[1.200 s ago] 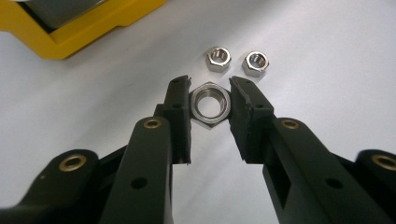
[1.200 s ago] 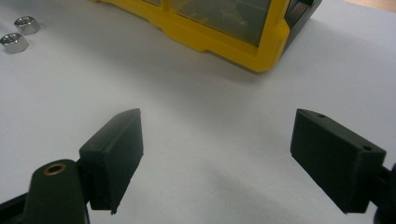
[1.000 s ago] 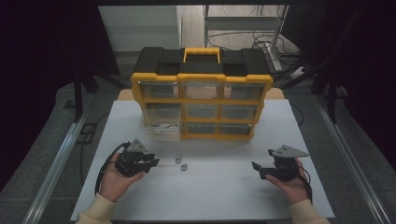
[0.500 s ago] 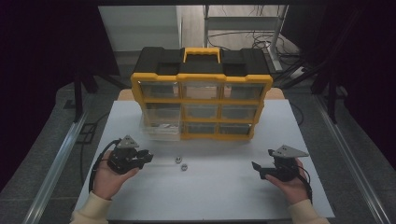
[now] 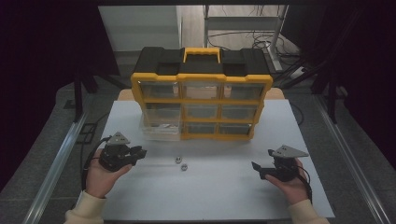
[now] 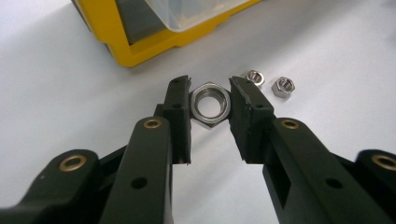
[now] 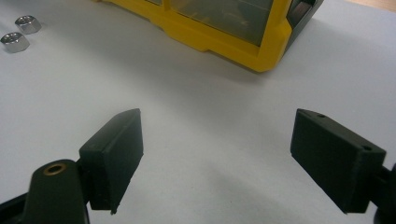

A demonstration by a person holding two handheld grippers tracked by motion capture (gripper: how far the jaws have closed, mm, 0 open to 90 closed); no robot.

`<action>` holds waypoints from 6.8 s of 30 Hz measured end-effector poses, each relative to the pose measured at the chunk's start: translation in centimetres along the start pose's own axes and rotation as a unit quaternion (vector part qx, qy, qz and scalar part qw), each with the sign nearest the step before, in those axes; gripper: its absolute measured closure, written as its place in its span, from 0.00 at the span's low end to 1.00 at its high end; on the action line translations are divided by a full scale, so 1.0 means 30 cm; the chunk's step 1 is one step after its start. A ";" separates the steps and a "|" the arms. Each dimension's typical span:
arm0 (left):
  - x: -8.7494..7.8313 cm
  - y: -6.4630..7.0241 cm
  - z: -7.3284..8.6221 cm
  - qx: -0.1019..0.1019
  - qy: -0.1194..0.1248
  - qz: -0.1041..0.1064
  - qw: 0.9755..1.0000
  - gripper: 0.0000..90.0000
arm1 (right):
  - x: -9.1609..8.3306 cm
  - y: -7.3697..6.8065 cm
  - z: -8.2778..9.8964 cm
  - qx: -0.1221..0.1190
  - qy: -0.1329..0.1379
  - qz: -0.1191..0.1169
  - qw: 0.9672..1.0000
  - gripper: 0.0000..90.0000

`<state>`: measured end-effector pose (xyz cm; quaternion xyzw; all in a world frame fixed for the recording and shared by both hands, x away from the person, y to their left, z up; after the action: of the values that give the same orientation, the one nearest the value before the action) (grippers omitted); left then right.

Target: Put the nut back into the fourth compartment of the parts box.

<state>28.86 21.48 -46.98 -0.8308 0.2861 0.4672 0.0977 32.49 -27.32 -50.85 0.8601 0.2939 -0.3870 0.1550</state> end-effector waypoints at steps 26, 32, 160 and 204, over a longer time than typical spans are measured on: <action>-0.088 -0.041 -0.010 -0.021 0.040 -0.014 0.999 0.78 | 0.001 0.000 -0.001 0.000 0.000 0.000 1.000 0.19; -0.116 -0.048 -0.020 -0.027 0.052 -0.019 0.998 0.78 | -0.002 0.003 0.000 0.001 0.001 0.001 1.000 0.19; -0.125 -0.002 -0.075 -0.009 0.116 -0.054 0.992 0.10 | -0.017 -0.004 0.000 0.004 0.009 -0.001 1.000 0.19; 0.157 0.117 -0.029 0.063 0.011 -0.053 0.997 0.15 | -0.012 -0.005 0.000 -0.001 0.007 -0.001 1.000 0.19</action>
<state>29.39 16.44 -50.05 -0.8423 0.2717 0.4330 0.1710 32.21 -27.36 -50.57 0.8623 0.2964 -0.3810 0.1532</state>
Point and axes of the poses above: each handheld gripper's, and its own axes: x roughly forward along the jaws, z roughly out of its underside, y roughly to its right, the point moved 3 cm from there along x, roughly forward along the jaws, and after that the axes turned 12 degrees about -y, right-handed, at the moved point
